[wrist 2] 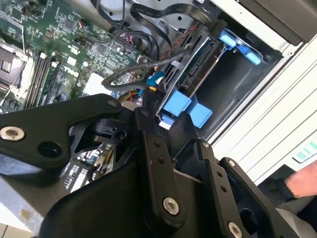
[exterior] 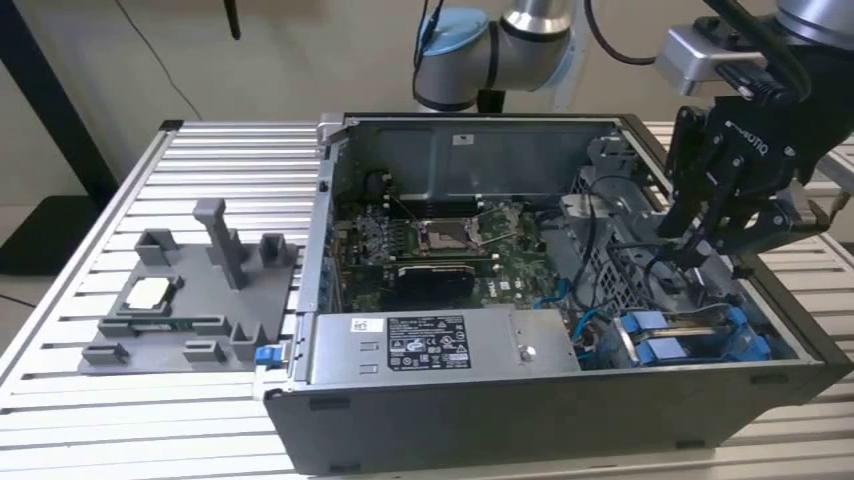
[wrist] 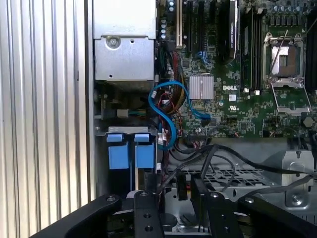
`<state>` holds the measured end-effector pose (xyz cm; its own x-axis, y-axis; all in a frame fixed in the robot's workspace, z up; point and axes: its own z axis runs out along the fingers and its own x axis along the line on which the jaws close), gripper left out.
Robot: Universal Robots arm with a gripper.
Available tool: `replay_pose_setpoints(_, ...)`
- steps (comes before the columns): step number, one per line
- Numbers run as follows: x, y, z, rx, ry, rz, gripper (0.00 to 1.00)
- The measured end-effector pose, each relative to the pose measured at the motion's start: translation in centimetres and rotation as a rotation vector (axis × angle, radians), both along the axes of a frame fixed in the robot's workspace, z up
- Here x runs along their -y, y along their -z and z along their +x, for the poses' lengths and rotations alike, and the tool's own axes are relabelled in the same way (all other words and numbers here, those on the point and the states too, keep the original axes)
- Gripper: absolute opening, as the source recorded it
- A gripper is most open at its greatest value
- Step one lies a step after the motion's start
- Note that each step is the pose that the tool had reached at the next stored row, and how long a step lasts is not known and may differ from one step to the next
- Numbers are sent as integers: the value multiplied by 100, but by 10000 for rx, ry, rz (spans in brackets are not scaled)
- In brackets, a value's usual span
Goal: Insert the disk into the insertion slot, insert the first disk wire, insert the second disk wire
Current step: 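Insert the first disk wire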
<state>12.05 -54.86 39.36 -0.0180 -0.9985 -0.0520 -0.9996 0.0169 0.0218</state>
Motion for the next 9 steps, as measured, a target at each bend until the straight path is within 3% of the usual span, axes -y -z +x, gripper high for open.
replay_pose_setpoints(9, -2, 63, 0, 12, 0, 110, 40)
